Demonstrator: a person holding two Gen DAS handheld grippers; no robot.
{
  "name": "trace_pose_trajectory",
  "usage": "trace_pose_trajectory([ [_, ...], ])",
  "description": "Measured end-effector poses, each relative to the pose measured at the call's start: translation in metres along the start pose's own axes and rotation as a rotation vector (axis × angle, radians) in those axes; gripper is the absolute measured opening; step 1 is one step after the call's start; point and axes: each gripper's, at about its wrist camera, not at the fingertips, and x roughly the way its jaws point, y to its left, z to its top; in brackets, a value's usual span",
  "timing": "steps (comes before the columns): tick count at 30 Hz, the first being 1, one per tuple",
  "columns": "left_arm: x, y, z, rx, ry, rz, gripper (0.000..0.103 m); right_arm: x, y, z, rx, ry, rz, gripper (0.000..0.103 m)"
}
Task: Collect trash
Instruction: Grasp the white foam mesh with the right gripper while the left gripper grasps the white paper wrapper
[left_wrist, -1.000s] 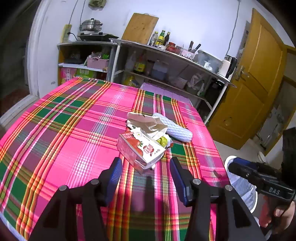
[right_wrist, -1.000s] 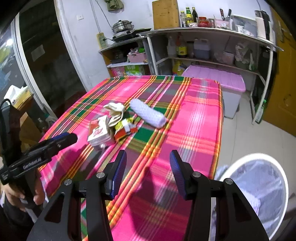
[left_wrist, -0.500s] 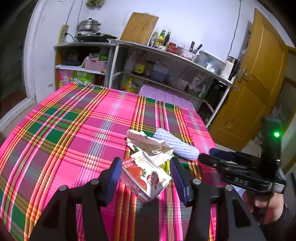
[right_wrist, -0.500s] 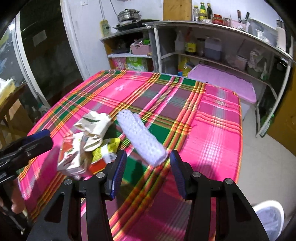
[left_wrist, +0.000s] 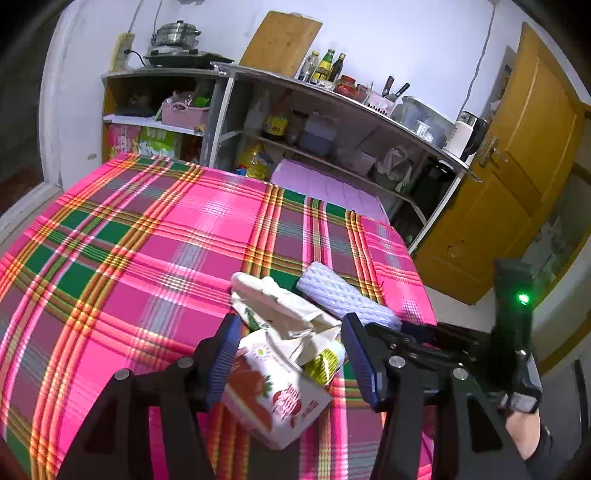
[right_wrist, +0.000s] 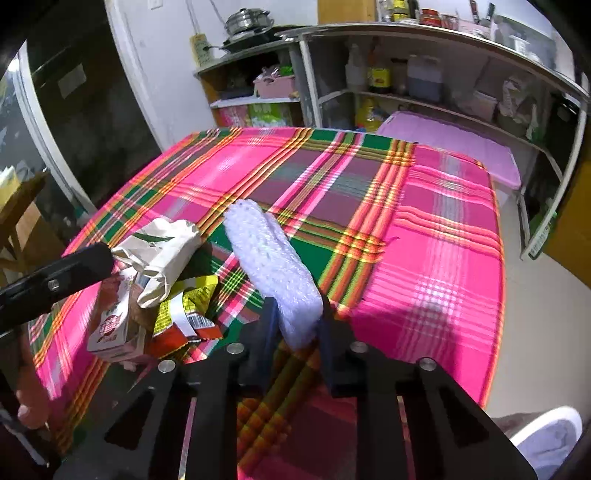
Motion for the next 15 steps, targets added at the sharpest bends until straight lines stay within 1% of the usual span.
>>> trace_pose_trajectory([
  [5,0.016,-0.005,0.004,-0.037,0.023,-0.006,0.056,-0.013,-0.006,-0.011,0.035,-0.024,0.002,0.02],
  [9,0.028,-0.005,0.006,-0.075,0.036,0.012,0.056,-0.021,-0.011,-0.019,0.061,-0.035,0.011,0.02],
  [10,0.031,-0.004,0.006,-0.088,0.042,0.015,0.05,-0.024,-0.012,-0.021,0.07,-0.04,0.013,0.02],
  [11,0.033,-0.004,0.006,-0.093,0.045,0.021,0.04,-0.026,-0.013,-0.022,0.074,-0.042,0.015,0.02],
  [14,0.036,-0.004,0.006,-0.103,0.047,0.038,0.029,-0.033,-0.016,-0.028,0.09,-0.05,0.016,0.02],
  [15,0.037,-0.004,0.005,-0.106,0.049,0.042,0.029,-0.035,-0.017,-0.03,0.094,-0.052,0.015,0.02],
])
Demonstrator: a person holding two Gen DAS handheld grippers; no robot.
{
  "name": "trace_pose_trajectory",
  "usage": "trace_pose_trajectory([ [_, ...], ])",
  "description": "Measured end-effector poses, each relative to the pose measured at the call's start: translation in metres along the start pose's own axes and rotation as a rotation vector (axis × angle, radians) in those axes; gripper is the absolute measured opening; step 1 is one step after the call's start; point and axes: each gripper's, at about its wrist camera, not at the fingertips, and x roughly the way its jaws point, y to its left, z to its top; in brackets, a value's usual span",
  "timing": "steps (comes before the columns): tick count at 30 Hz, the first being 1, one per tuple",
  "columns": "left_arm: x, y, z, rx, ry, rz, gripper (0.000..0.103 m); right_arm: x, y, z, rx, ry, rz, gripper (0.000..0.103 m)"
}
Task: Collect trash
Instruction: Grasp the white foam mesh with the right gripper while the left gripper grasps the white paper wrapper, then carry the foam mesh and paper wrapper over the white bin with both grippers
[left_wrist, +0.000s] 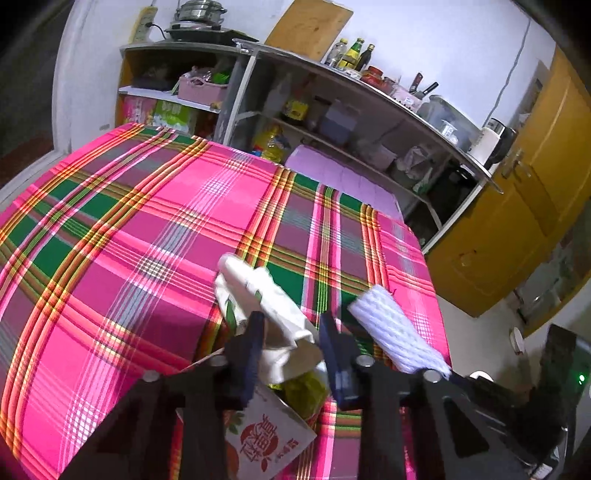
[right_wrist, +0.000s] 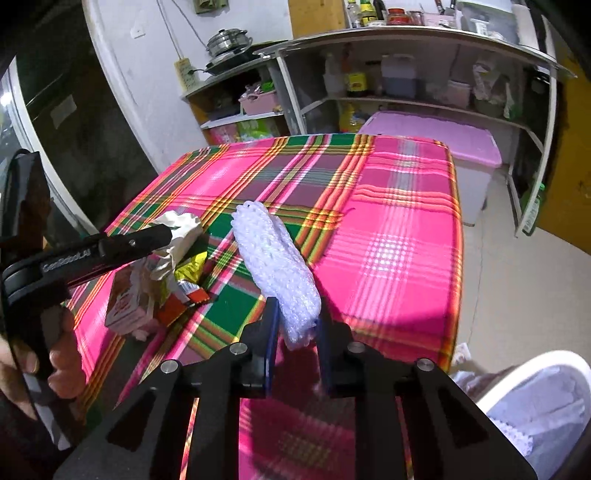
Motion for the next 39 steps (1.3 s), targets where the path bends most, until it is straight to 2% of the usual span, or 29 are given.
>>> trace_pose_trajectory([
  [6,-0.003,-0.003,-0.001,0.008,-0.006,0.0,0.023,-0.014,-0.005,-0.007,0.016,-0.018,-0.006,0.02],
  [13,-0.025,-0.021,-0.011,0.072,-0.04,-0.034,0.021,-0.038,-0.007,-0.018,0.032,-0.052,-0.013,0.02],
  [15,-0.033,-0.025,-0.014,0.083,-0.046,-0.047,0.016,-0.047,-0.008,-0.023,0.04,-0.062,-0.015,0.02],
  [16,-0.037,-0.027,-0.017,0.09,-0.048,-0.051,0.01,-0.052,-0.008,-0.026,0.043,-0.067,-0.016,0.02],
  [39,-0.116,-0.091,-0.095,0.292,-0.067,-0.144,0.01,-0.145,-0.008,-0.073,0.095,-0.171,-0.086,0.02],
])
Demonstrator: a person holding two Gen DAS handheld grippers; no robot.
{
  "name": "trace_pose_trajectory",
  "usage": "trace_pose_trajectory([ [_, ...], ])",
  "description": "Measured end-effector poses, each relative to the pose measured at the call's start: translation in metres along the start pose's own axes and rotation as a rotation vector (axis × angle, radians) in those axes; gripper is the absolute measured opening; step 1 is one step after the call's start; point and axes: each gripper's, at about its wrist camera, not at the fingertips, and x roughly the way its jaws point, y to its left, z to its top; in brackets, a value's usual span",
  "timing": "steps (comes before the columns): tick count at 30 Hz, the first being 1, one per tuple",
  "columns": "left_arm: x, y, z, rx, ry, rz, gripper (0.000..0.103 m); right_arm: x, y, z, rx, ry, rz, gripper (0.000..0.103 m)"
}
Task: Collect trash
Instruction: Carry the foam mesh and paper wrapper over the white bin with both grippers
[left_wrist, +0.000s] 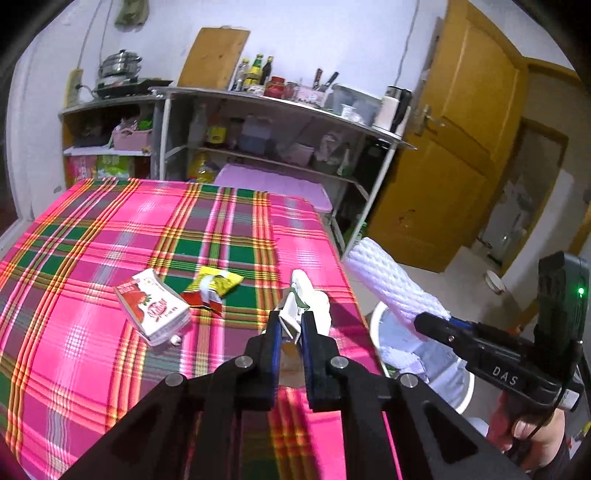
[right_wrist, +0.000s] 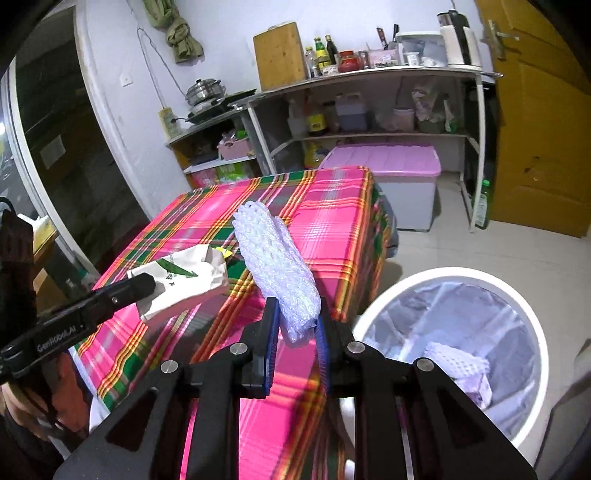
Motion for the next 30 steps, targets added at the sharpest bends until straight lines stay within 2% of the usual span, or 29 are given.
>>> trace_pose_trajectory([
  [16,-0.017,-0.065,-0.016,0.102,-0.002,-0.092,0.01,-0.054,-0.02,-0.021,0.035,-0.055,-0.073,0.02],
  [30,-0.006,-0.105,-0.021,0.16,0.031,-0.155,0.01,-0.083,-0.053,-0.036,0.093,-0.076,-0.143,0.02],
])
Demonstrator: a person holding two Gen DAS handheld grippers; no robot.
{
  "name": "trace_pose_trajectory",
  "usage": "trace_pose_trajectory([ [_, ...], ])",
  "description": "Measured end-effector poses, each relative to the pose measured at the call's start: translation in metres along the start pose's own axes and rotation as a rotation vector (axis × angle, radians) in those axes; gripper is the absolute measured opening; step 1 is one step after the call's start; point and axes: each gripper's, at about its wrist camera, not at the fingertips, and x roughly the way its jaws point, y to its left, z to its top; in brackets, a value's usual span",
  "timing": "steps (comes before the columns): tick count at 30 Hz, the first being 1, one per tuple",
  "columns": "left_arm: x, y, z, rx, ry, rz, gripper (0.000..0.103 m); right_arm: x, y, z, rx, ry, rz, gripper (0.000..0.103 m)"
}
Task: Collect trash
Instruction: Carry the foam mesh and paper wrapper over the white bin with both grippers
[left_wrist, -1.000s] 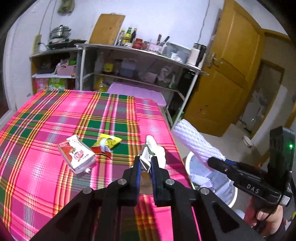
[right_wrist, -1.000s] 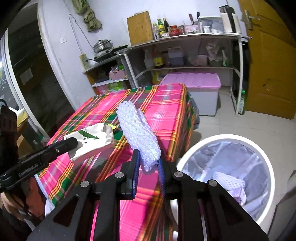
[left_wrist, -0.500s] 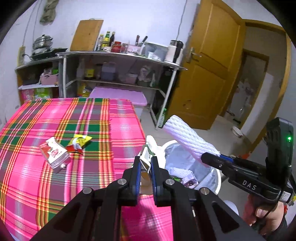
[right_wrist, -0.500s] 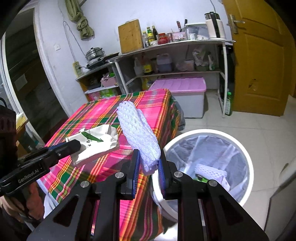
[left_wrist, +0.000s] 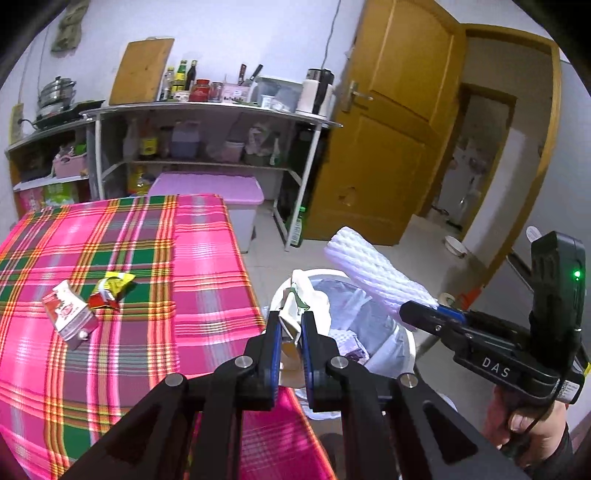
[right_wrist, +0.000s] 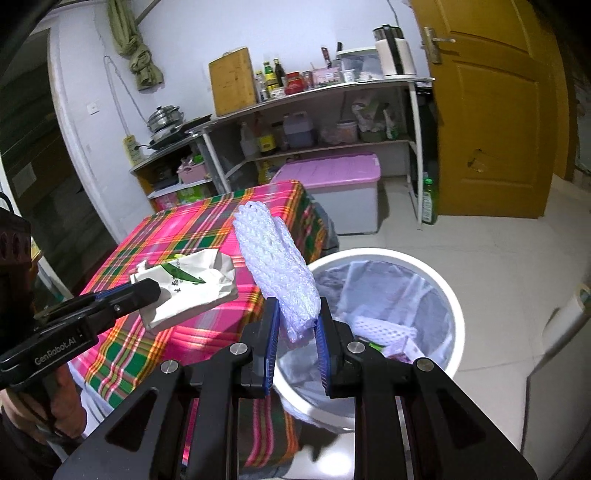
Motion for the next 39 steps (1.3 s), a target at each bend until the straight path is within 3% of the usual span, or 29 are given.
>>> trace_pose_trajectory([
  [15,0.033,-0.025,-0.002,0.038,0.061,-0.042,0.01,0.004,-0.028,-0.009,0.049,0.027,-0.037,0.02],
  [39,0.109,-0.038,-0.015,0.081,0.22,-0.051,0.011,0.048,-0.074,-0.03,0.134,0.16,-0.066,0.02],
])
